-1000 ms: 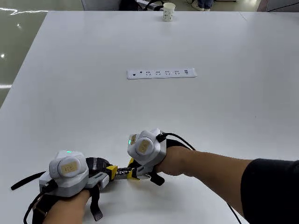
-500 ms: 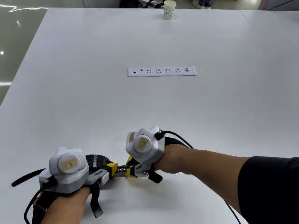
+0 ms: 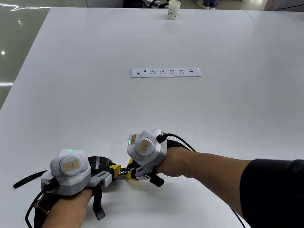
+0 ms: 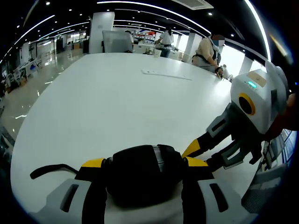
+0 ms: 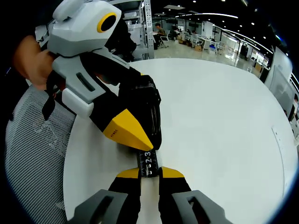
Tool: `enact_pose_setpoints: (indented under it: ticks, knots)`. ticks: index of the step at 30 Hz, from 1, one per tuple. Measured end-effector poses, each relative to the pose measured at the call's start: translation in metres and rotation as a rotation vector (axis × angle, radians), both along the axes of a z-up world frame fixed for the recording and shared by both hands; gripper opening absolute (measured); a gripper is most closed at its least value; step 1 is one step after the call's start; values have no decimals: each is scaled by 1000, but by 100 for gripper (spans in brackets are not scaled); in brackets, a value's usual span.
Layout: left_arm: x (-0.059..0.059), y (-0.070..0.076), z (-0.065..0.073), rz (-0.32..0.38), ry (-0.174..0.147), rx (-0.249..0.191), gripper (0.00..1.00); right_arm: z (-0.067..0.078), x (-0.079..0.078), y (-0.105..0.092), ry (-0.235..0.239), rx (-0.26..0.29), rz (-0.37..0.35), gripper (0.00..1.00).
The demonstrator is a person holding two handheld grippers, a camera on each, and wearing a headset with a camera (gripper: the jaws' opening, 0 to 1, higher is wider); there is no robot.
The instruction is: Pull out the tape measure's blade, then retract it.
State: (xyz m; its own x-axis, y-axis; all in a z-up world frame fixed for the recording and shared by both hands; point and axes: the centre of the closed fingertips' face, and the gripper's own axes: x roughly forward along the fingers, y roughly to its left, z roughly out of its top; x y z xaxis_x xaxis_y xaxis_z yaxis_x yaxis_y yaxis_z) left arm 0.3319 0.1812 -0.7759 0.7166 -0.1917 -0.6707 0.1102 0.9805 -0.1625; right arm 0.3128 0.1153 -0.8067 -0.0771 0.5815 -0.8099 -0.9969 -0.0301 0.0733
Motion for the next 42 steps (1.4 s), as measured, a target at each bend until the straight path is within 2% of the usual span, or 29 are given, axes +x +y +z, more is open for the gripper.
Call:
enact_pose_setpoints:
  ticks: [41,42]
  knots:
    - [0,1,0,6,1,-9,60,-1,-2,23,21,38,-8,10]
    - [0,1,0,4,1,-6,60,0,-3,23,7,36,12,10]
